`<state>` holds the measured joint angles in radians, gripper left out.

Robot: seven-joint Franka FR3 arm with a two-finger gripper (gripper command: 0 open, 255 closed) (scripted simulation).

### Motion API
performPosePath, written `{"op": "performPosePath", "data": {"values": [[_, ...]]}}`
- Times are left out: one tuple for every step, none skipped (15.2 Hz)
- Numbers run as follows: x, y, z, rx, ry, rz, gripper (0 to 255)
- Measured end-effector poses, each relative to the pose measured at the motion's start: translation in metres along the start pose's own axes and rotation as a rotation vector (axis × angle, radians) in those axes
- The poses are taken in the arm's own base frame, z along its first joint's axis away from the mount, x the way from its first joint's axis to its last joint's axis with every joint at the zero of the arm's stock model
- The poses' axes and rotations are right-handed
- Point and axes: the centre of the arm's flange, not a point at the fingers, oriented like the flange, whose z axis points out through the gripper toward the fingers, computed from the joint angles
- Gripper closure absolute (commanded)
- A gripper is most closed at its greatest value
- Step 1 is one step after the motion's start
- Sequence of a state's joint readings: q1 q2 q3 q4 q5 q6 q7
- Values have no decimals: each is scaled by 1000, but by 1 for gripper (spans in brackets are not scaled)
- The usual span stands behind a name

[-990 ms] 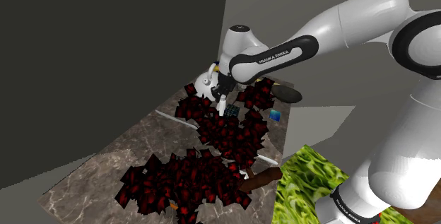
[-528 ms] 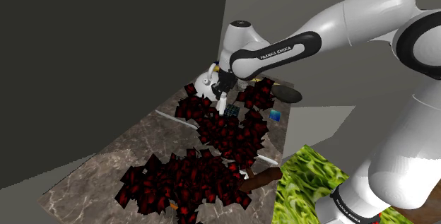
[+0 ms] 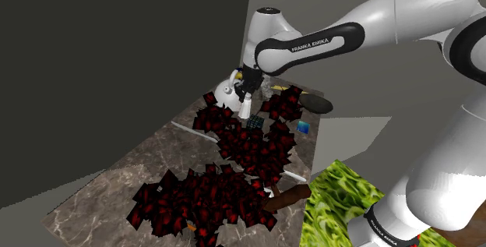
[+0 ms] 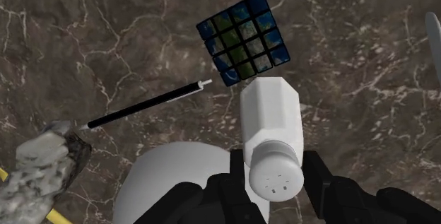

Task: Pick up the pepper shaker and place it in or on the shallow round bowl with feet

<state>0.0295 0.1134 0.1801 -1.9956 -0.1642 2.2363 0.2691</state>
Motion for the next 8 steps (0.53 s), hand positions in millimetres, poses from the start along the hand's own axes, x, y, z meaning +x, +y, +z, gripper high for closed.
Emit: {"op": "performPosePath", "data": {"values": [[1,1,-5,0,0,0,255],[2,2,-11,0,0,0,255],[3,3,-16,0,0,0,255],[4,3,-20,0,0,0,255],[4,4,-26,0,0,0,255],[4,5,-31,0,0,0,255],[5,5,-36,0,0,0,255],[6,4,-42,0,0,0,255]]}}
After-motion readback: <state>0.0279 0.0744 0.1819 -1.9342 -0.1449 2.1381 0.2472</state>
